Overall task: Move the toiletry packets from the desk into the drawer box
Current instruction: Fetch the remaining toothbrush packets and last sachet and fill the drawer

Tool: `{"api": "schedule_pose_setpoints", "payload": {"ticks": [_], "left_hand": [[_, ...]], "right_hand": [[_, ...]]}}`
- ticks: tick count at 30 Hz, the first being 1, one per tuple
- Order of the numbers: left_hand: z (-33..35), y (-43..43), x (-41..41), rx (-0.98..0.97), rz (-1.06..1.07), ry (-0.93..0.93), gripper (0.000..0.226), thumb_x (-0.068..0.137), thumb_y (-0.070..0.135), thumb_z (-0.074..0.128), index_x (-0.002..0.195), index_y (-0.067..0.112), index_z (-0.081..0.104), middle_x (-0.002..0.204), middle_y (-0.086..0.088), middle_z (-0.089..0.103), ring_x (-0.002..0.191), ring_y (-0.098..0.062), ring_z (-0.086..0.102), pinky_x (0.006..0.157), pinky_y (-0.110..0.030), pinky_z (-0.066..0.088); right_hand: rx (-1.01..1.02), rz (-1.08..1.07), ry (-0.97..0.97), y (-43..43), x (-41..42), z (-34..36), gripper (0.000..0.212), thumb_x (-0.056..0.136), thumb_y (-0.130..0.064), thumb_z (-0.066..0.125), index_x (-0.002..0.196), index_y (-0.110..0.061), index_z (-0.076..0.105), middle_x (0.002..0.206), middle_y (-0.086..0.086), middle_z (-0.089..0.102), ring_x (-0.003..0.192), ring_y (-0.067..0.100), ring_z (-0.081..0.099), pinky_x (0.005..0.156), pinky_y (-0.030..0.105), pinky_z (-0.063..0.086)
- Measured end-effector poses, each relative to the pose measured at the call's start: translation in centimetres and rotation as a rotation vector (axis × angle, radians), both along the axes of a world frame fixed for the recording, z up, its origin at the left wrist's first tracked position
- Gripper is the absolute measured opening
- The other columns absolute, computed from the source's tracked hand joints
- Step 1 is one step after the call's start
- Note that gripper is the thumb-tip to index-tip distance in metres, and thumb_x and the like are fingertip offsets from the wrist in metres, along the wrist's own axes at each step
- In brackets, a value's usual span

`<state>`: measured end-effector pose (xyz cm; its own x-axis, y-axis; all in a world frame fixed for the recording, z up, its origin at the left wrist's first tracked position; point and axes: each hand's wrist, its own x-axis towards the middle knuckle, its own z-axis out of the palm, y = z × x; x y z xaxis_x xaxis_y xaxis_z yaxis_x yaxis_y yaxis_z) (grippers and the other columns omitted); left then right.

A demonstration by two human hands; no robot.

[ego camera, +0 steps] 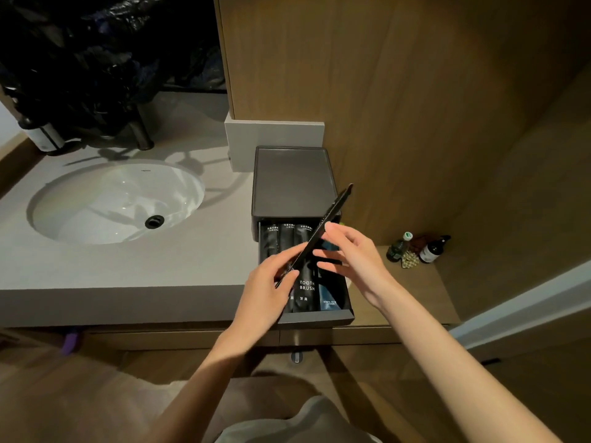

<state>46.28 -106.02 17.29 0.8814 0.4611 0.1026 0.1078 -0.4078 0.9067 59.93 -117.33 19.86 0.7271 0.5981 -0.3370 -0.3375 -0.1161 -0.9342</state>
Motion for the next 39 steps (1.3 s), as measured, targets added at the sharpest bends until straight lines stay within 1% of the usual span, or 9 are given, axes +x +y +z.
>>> {"api": "schedule_pose_setpoints", "payload": {"ticks": [5, 9, 13, 19, 24, 28, 31, 35, 39], "left_hand": [[-0.3, -0.8, 0.1, 0.548, -0.025, 0.086, 0.065, 0.091, 0.002, 0.055, 0.142, 0.038, 0.039, 0.143, 0.005, 0.046, 0.13, -0.014, 0.044, 0.107, -0.033, 0.041], [-0.3, -1.1, 0.5, 0.646, -0.052, 0.092, 0.062, 0.093, 0.015, 0.056, 0.145, 0.039, 0.033, 0.153, 0.002, 0.033, 0.141, -0.02, 0.031, 0.116, -0.04, 0.029], [0.6, -0.9, 0.3, 0.429, -0.035, 0.11, 0.059, 0.088, 0.053, 0.053, 0.143, 0.046, 0.031, 0.155, 0.016, 0.024, 0.141, -0.005, 0.022, 0.113, -0.032, 0.022], [2.1, 0.5, 0.9, -0.29, -0.031, 0.161, 0.05, 0.089, 0.031, 0.062, 0.137, 0.028, 0.047, 0.104, 0.011, 0.067, 0.092, 0.004, 0.064, 0.08, -0.009, 0.047], [1.7, 1.5, 0.8, -0.44, -0.058, 0.246, 0.036, 0.087, 0.025, 0.067, 0.122, 0.025, 0.061, 0.096, 0.002, 0.075, 0.095, -0.011, 0.069, 0.09, -0.031, 0.052], [2.0, 1.3, 0.6, -0.582, -0.153, 0.309, 0.035, 0.085, 0.023, 0.07, 0.117, 0.033, 0.06, 0.102, 0.0, 0.074, 0.085, -0.008, 0.07, 0.065, -0.022, 0.051], [1.8, 0.9, 0.6, -0.617, -0.19, 0.332, 0.036, 0.085, 0.023, 0.069, 0.118, 0.035, 0.057, 0.108, -0.001, 0.072, 0.086, -0.01, 0.07, 0.063, -0.022, 0.053], [1.4, 0.7, 1.1, -0.683, -0.101, 0.313, 0.021, 0.087, 0.011, 0.067, 0.104, 0.021, 0.062, 0.092, -0.005, 0.074, 0.066, -0.013, 0.07, 0.057, -0.027, 0.055], [0.5, 1.4, 0.5, -0.67, -0.063, 0.38, 0.018, 0.086, 0.008, 0.068, 0.102, 0.015, 0.063, 0.091, -0.007, 0.072, 0.062, -0.014, 0.068, 0.055, -0.027, 0.054]], "right_hand": [[0.133, -0.081, 0.151, -0.2, 0.3, 0.8, 0.036, 0.092, -0.026, 0.062, 0.114, 0.002, 0.061, 0.106, 0.015, 0.072, 0.098, 0.022, 0.071, 0.083, 0.034, 0.058], [0.145, -0.179, 0.137, -0.4, 0.5, 0.9, 0.024, 0.094, -0.007, 0.057, 0.113, 0.006, 0.061, 0.101, 0.017, 0.072, 0.086, 0.019, 0.073, 0.075, 0.03, 0.06], [0.088, -0.114, -0.008, -1.1, 1.2, 1.1, 0.022, 0.093, -0.01, 0.058, 0.111, 0.002, 0.064, 0.099, 0.013, 0.074, 0.094, 0.022, 0.072, 0.078, 0.031, 0.059], [0.034, -0.037, -0.136, -1.6, 1.8, 1.8, 0.021, 0.093, -0.013, 0.059, 0.113, -0.008, 0.065, 0.1, 0.007, 0.075, 0.095, 0.019, 0.072, 0.081, 0.033, 0.058], [-0.011, 0.027, -0.215, -1.7, 1.7, 2.1, 0.021, 0.091, -0.016, 0.063, 0.11, -0.011, 0.067, 0.099, 0.006, 0.075, 0.094, 0.02, 0.072, 0.08, 0.034, 0.058], [-0.055, 0.048, -0.261, -1.9, 1.5, 1.7, 0.019, 0.089, -0.016, 0.066, 0.106, -0.007, 0.069, 0.094, 0.008, 0.076, 0.086, 0.018, 0.073, 0.065, 0.025, 0.057], [-0.088, 0.094, -0.229, -2.2, 1.1, 1.0, 0.016, 0.088, -0.013, 0.067, 0.101, -0.006, 0.072, 0.086, 0.008, 0.076, 0.076, 0.015, 0.073, 0.059, 0.022, 0.055], [-0.178, 0.137, -0.281, -2.1, 0.5, -0.6, 0.017, 0.085, -0.013, 0.071, 0.097, -0.002, 0.07, 0.061, -0.003, 0.07, 0.052, 0.008, 0.065, 0.049, 0.02, 0.053], [-0.369, 0.036, -0.551, -2.6, 1.1, -2.3, 0.03, 0.083, -0.027, 0.072, 0.109, -0.011, 0.071, 0.074, -0.005, 0.069, 0.057, 0.01, 0.062, 0.053, 0.024, 0.054]]}}
